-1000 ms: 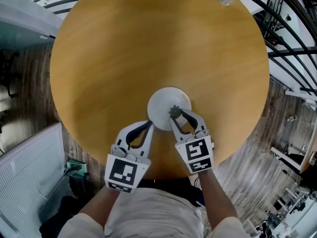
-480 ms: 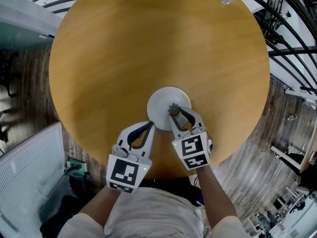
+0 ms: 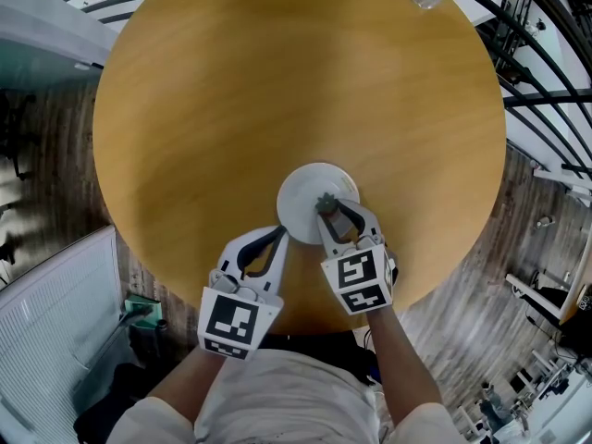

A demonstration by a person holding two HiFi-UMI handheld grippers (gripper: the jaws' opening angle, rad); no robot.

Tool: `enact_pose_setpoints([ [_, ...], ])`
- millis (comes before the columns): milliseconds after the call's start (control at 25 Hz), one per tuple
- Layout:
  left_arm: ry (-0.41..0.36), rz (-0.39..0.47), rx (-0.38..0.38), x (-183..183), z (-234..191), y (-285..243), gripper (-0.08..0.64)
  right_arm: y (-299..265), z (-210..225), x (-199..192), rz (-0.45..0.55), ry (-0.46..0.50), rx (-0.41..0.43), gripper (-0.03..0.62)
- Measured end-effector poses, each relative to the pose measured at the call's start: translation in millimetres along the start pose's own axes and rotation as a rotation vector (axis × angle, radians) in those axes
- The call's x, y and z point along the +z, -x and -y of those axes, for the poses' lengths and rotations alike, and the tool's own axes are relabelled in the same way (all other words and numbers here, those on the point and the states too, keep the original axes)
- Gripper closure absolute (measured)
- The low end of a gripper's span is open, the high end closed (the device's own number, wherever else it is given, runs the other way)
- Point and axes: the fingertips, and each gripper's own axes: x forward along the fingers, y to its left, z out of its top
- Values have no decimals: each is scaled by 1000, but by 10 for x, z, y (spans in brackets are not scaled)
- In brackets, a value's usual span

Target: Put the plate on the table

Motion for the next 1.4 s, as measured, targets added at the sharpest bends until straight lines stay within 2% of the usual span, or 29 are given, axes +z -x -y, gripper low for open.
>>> enact_pose_setpoints([
  [920, -3, 0, 15, 72, 13, 56, 537, 39, 18, 50, 41, -24, 8, 419],
  [1400, -37, 55, 34, 293, 149, 301, 537, 449, 9, 166, 101, -41, 5, 419],
])
